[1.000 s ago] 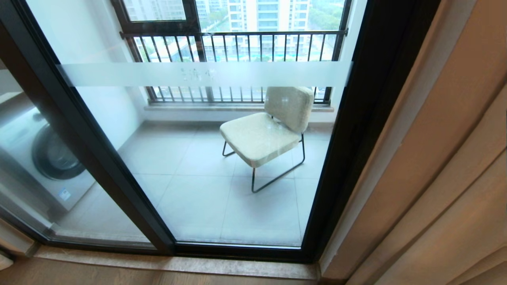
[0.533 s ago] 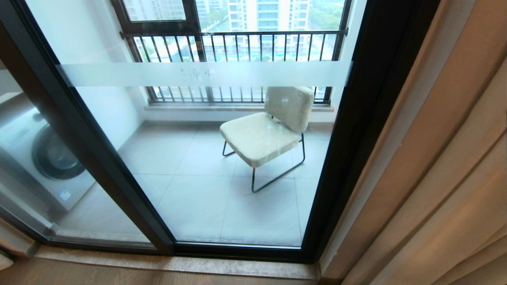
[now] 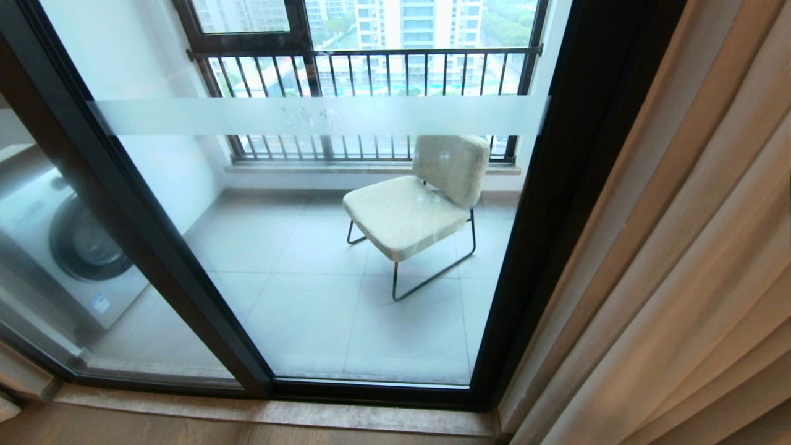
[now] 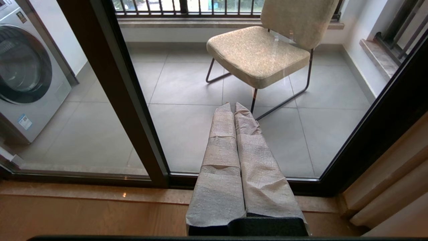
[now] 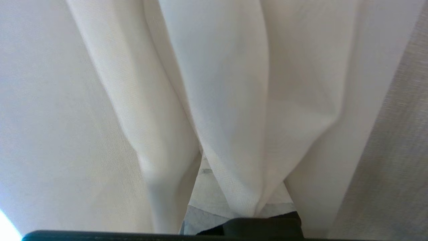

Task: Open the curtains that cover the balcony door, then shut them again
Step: Pull the inner curtains open on both sides

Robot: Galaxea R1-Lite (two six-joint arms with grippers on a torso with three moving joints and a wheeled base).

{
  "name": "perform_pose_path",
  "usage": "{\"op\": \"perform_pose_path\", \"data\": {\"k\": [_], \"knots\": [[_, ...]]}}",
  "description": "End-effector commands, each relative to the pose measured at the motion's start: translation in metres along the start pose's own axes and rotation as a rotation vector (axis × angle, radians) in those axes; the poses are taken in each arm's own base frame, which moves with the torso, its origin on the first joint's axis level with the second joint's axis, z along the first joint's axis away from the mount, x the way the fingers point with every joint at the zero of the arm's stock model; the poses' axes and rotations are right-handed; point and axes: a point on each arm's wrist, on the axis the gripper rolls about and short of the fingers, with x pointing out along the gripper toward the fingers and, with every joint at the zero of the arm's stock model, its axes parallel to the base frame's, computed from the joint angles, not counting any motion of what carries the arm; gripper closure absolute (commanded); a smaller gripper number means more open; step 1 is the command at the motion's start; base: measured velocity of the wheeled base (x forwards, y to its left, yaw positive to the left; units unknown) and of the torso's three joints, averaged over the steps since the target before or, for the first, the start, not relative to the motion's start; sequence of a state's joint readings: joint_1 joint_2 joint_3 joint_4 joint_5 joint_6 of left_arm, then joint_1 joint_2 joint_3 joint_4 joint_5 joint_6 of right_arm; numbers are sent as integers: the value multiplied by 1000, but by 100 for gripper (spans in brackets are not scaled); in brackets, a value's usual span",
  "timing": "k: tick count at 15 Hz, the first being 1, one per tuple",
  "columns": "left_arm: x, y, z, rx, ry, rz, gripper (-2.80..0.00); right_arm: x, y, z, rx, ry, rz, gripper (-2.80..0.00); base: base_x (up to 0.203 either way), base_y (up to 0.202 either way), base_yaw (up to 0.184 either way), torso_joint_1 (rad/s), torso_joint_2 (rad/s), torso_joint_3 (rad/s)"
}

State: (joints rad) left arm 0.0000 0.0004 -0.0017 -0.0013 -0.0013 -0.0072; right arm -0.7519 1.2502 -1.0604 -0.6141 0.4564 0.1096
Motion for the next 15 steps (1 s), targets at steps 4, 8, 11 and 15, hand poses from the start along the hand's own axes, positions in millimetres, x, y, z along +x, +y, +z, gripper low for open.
{"op": "perform_pose_path", "data": {"k": [4, 8, 11, 15], "knots": [[0, 0, 0, 0, -1, 0, 0, -10, 25, 5, 28, -32, 101, 0, 0, 0, 0, 0, 0, 0], [0, 0, 0, 0, -1, 0, 0, -12, 27, 8, 35, -41, 110, -280, 0, 0, 0, 0, 0, 0], [0, 0, 0, 0, -1, 0, 0, -32, 35, 15, 51, -62, 108, -280, 0, 0, 0, 0, 0, 0], [0, 0, 0, 0, -1, 0, 0, -97, 59, 21, 52, -99, 110, -280, 0, 0, 0, 0, 0, 0]]}}
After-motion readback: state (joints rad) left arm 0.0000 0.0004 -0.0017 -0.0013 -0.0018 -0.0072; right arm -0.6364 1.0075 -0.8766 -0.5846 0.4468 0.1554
